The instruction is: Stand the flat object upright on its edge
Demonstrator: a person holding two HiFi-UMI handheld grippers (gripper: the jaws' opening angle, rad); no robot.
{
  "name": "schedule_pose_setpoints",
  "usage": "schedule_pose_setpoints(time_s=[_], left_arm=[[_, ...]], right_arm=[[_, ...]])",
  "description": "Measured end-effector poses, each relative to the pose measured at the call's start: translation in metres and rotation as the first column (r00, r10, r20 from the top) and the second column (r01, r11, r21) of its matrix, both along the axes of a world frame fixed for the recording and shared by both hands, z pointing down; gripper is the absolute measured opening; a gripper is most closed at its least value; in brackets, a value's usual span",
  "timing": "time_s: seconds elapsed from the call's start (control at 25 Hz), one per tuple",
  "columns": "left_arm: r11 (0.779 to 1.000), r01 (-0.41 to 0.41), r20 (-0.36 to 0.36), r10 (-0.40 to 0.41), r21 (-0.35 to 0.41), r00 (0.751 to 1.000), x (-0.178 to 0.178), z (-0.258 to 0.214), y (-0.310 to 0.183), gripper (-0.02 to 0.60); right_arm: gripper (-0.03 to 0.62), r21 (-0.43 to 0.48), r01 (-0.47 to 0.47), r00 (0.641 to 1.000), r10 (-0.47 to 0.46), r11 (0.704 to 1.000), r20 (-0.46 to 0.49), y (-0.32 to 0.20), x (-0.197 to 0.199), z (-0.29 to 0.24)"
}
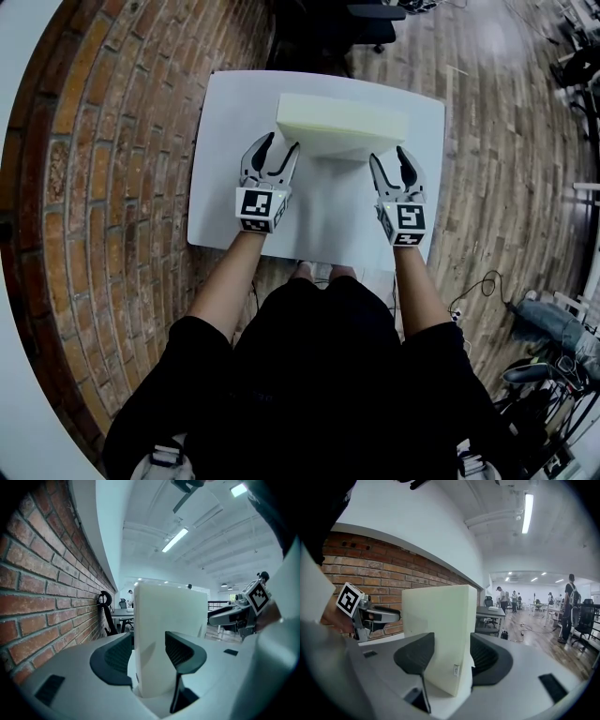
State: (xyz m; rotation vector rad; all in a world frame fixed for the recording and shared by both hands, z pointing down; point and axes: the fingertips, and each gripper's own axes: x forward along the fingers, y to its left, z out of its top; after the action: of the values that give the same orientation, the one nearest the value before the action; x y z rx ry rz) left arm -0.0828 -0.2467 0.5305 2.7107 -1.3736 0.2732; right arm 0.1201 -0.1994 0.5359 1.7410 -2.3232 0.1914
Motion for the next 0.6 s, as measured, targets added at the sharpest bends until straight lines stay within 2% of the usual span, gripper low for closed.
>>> schedule_pose_setpoints(time_s=[0.6], left_arm=[[0.998, -0.058, 0.013, 0.058, 0.027, 0.998, -0.007, -0.023, 0.013, 0.215]], right_arm=[[0.238, 0.022, -0.023, 0.999, 0.024, 0.999, -0.028, 0.011, 0.003, -0.027]])
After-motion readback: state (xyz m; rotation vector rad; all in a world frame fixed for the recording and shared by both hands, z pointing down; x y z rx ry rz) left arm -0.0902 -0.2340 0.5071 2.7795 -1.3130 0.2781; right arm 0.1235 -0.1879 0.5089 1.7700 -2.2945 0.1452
